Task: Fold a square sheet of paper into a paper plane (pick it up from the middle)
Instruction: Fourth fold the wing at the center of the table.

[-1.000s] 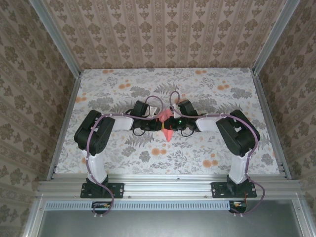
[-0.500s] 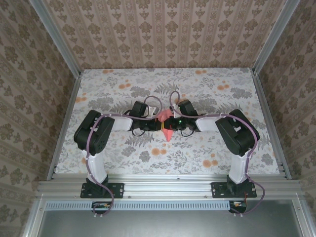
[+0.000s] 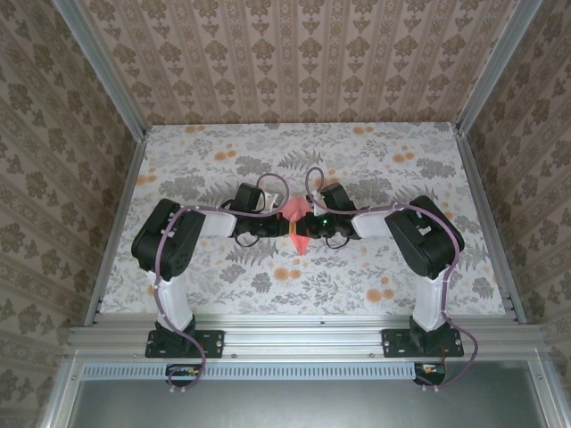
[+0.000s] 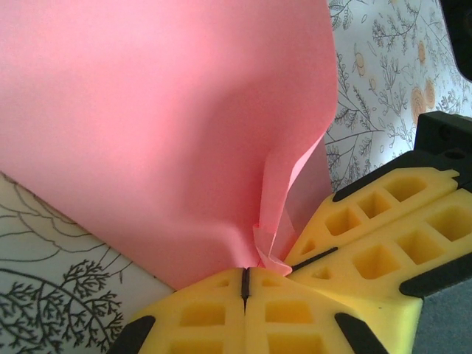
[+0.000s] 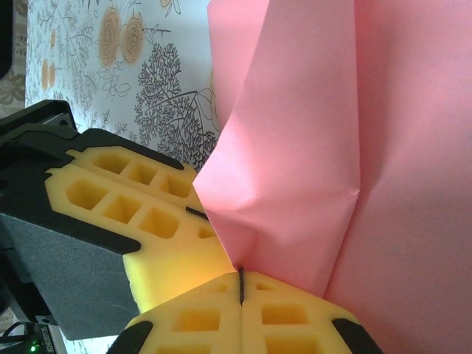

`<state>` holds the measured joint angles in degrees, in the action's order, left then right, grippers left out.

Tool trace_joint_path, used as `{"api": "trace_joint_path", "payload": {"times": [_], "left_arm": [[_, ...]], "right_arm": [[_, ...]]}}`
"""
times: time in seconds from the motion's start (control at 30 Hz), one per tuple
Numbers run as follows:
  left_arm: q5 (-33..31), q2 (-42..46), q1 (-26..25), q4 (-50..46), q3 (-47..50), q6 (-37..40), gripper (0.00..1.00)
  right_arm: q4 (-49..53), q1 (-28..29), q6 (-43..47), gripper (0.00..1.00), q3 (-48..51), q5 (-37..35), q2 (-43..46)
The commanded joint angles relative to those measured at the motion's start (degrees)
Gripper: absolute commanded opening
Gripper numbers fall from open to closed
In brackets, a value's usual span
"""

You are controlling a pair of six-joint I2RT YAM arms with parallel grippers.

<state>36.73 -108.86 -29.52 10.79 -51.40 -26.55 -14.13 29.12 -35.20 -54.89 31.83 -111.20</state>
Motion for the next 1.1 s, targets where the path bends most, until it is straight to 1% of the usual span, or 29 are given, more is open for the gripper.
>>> {"api": "trace_joint_path", "payload": {"times": [0.0, 0.2, 0.5, 0.63, 0.67, 0.73, 1.0, 1.03, 1.07], "left_arm": [[-2.10, -0.64, 1.22, -4.57, 2.13, -1.07, 0.00], [-1.57, -1.14, 1.20, -3.75, 2.04, -1.45, 0.00], [-0.39, -1.00, 1.50, -0.94, 2.61, -2.96, 0.00], [-0.26, -0.42, 1.86, 2.33, 3.63, -4.77, 0.00], [1.21, -0.22, 1.98, 3.15, 3.81, -5.36, 0.00], [1.80, 0.58, 2.21, 4.37, 4.12, -6.35, 0.00], [0.53, 6.07, 2.54, 2.75, 4.25, -6.61, 0.00], [-1.36, 6.61, 2.60, 2.39, 4.22, -6.51, 0.00], [-1.72, 7.27, 2.67, 2.09, 4.22, -6.50, 0.00]], "right_arm": [[-2.25, 0.10, -1.57, 0.06, 0.50, 0.94, -0.69], [-6.63, 0.07, -4.12, 0.06, 1.19, 2.25, -0.35], [-7.24, 0.06, -5.10, 0.06, 1.30, 3.22, -2.40], [-7.90, 0.12, -5.56, 0.06, 1.77, 3.62, -3.19], [-8.03, 0.06, -5.51, 0.06, 1.85, 3.74, -3.39], [-8.00, 0.10, -5.47, 0.06, 1.92, 3.67, -3.54], [-7.96, 0.13, -4.61, 0.06, 2.82, 3.24, -4.00], [-8.10, 0.09, -4.61, 0.06, 2.85, 3.28, -3.99], [-8.45, 0.14, -4.62, 0.06, 2.97, 3.37, -4.02]]}}
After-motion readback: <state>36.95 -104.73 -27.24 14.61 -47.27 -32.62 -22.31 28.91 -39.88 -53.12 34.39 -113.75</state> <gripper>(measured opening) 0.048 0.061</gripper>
